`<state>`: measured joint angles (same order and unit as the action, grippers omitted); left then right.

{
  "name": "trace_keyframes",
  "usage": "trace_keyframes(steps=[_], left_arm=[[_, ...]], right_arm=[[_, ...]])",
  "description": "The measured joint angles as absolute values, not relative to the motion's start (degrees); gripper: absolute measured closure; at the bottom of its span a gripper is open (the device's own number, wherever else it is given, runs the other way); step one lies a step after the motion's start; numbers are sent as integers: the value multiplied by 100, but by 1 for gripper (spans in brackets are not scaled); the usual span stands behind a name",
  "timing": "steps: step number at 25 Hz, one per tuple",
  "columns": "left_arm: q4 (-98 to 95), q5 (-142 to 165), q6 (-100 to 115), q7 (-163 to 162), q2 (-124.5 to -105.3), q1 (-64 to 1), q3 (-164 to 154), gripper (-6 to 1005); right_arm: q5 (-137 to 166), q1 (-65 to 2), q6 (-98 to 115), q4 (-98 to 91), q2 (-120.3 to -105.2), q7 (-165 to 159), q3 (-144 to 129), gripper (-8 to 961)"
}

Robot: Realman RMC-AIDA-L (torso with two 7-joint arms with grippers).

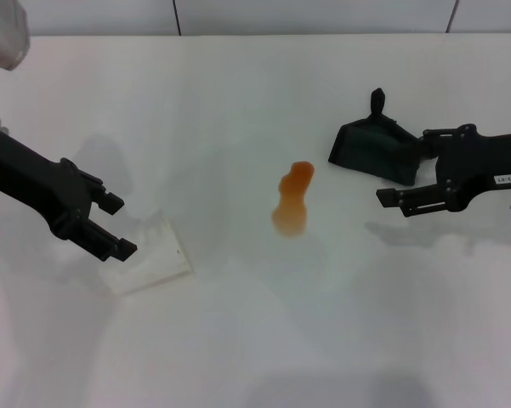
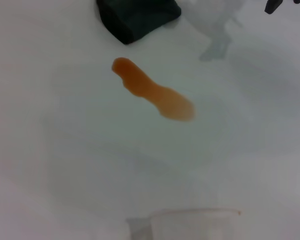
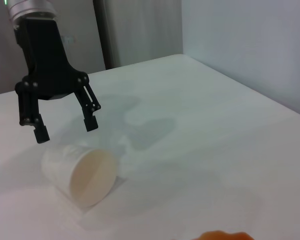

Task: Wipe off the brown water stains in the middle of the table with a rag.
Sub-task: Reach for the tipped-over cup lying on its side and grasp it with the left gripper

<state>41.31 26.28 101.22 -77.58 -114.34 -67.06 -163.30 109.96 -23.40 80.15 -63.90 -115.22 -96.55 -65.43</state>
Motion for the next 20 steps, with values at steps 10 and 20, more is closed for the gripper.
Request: trace_keyframes(steps=[10,20], left_arm=[[4130,2638,10047,-7808,-11486,-6643,-16321,108],[4131,2661,9926,-7836,-11578,-6625,-16321,108]], right_arm=[[10995,-2337,7981,-6386,-11522,-9623,-6539,147],[10995,-2305,7953,-6372,-11522,-9615,-6571,149]])
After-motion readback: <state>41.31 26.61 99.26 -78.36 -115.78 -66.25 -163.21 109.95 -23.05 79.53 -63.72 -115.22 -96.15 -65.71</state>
